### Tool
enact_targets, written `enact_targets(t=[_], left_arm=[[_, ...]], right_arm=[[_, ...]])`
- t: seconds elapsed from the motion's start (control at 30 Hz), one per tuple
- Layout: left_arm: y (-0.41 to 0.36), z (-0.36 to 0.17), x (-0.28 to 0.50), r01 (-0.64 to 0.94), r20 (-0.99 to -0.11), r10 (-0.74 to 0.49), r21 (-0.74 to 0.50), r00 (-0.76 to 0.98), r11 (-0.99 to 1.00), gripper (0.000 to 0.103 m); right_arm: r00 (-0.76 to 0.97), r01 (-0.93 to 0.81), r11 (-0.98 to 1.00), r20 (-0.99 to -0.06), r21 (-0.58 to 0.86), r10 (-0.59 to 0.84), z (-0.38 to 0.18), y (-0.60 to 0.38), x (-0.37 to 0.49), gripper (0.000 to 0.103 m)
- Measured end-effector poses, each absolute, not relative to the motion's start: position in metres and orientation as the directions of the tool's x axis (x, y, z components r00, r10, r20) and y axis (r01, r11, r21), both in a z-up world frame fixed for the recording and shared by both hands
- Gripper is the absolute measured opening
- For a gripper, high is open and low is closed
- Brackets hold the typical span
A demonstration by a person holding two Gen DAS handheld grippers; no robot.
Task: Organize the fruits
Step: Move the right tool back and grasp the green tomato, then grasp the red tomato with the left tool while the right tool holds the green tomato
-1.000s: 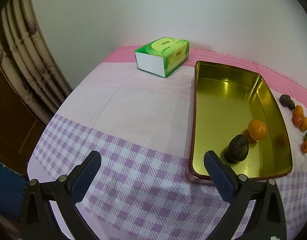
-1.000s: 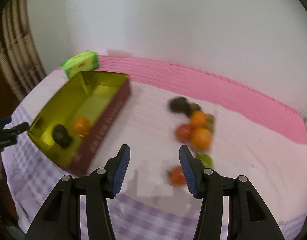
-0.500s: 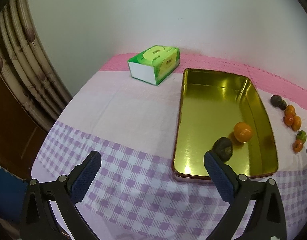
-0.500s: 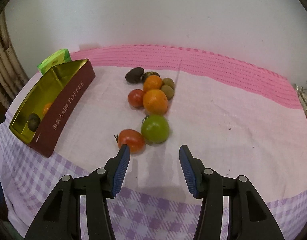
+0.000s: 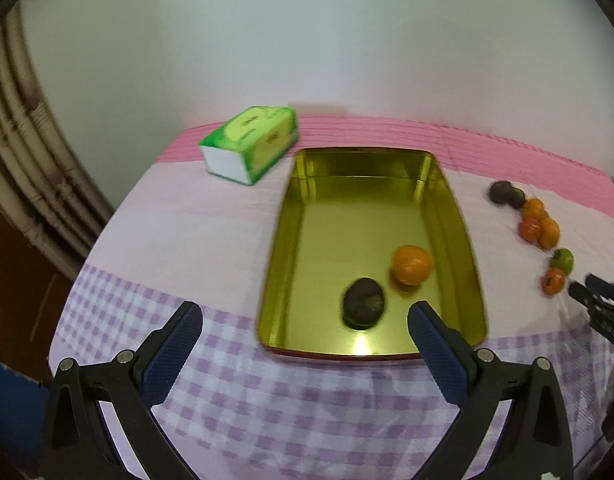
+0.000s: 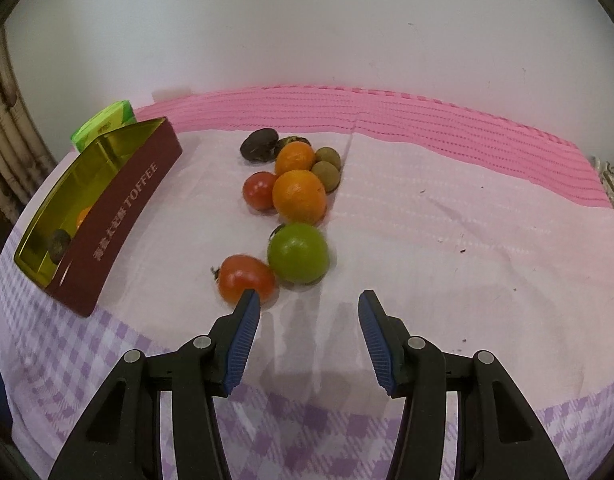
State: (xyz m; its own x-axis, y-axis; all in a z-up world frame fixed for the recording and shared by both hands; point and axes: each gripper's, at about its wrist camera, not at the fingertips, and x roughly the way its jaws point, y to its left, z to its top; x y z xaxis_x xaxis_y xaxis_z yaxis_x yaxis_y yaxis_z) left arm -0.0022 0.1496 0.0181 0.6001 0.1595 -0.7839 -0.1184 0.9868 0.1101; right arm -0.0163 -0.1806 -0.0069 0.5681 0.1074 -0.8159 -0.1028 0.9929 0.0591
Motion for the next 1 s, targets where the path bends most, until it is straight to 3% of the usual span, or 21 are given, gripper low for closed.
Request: enact_targets(t=[0.37, 0.5, 1.0], left_arm=[[0.101, 0.011, 0.003, -0.019, -0.807, 0.099, 0.109, 0.582, 0.994, 0.102], [0.088, 0.008, 0.006, 0.008, -0.816, 0.081, 0.105, 0.572, 0.994, 0.102], [0.025, -0.002, 0.026, 0.132, -0.832, -0.033, 0.049, 0.554, 0.99, 0.102]], right_arm=[[0.571, -0.167, 0.986, -0.814, 0.014, 0.108, -0.016, -0.167, 0.012, 0.051], [0.573, -0.194, 0.981, -0.814, -0.021, 0.096, -0.022, -0.157, 0.016, 0.039], [0.607, -0.117, 0.993, -0.793, -0.022, 0.054, -0.021, -0.201, 0.007, 0.038]])
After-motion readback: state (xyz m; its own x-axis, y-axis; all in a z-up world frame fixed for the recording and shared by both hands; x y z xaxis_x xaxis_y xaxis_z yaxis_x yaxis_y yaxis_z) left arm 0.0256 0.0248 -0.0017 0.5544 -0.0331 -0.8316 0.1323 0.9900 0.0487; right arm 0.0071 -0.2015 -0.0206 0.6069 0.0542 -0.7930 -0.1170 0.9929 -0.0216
